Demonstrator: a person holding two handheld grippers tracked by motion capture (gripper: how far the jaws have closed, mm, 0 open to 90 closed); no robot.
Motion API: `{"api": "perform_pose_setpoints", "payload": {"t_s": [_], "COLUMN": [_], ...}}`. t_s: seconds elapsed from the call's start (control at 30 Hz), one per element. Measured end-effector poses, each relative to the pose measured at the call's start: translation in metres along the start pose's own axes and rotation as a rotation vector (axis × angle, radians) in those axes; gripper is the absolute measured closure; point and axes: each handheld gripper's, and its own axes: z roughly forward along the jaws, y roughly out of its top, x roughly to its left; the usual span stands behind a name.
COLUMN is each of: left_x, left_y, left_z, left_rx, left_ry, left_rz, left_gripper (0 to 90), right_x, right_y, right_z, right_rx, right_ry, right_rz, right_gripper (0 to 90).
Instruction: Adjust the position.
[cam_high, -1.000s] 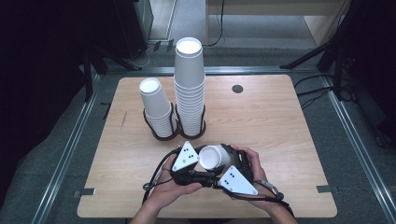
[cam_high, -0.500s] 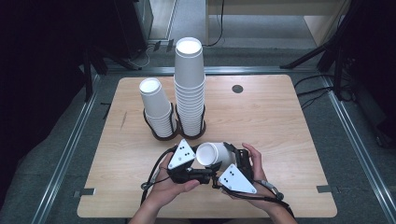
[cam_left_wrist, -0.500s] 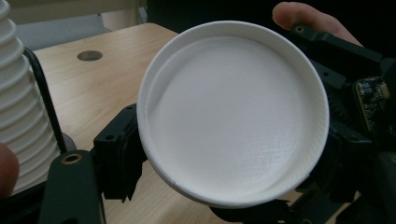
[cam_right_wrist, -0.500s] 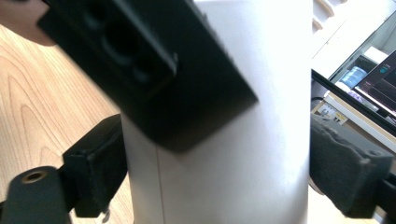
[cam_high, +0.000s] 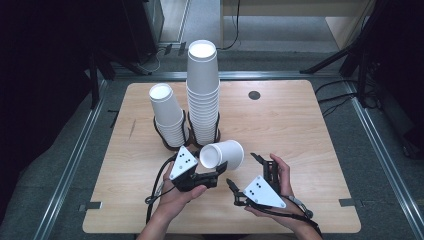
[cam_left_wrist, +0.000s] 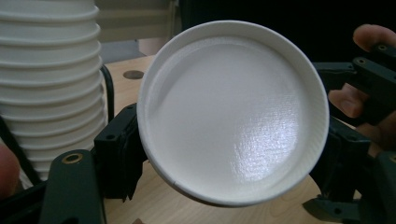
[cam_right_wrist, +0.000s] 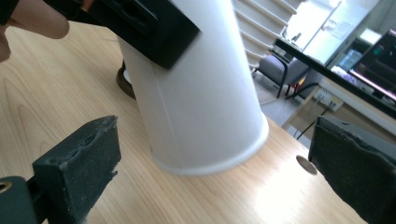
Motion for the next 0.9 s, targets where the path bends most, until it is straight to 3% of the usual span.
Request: {"api": "perform_pose_setpoints", "payload": {"t_s": [0.1,0.17,0.23,0.33,0.37,0.5,0.57,0.6,0.77,0.8,0.9], "left_x": [0.000,0.001,0.002,0.004,0.004,0.004,0.005,0.004,0.005,0.005,0.005], "left_y": [-0.001,-0.003,-0.004,-0.008,-0.008,-0.012,-0.012,-0.013,-0.014,-0.015,-0.016], "left_z": [-0.001,-0.001,0.000,0.000,0.000,0.002,0.001,0.001,0.001,0.001,0.002], "left_rx": [-0.027,-0.069,-0.080,-0.123,-0.123,-0.136,-0.138,-0.156,-0.185,-0.199,-0.205], "left_ry": [0.023,0.055,0.060,0.043,0.043,0.070,0.059,0.074,0.091,0.092,0.102], "left_rz": [0.021,0.026,0.023,-0.006,-0.006,-0.001,-0.015,-0.020,-0.020,-0.026,-0.015], "left_gripper": [23.1,23.1,23.1,23.1,23.1,23.1,23.1,23.1,23.2,23.2,23.2], "right_x": [-0.004,-0.006,-0.007,-0.010,-0.010,-0.014,-0.015,-0.015,-0.017,-0.017,-0.016], "right_y": [-0.004,-0.008,-0.010,-0.016,-0.016,-0.016,-0.015,-0.015,-0.012,-0.009,-0.008], "right_z": [-0.005,-0.009,-0.011,-0.017,-0.017,-0.018,-0.018,-0.017,-0.018,-0.018,-0.018], "right_rx": [0.010,0.025,0.031,0.043,0.043,0.027,0.029,0.037,0.035,0.037,0.038], "right_ry": [-0.005,-0.015,-0.021,-0.028,-0.028,-0.047,-0.059,-0.078,-0.079,-0.074,-0.073], "right_rz": [0.042,0.067,0.073,0.135,0.135,0.238,0.254,0.284,0.321,0.359,0.395], "right_gripper": [2.6,2.6,2.6,2.6,2.6,4.0,4.1,4.0,2.2,2.2,3.3]}}
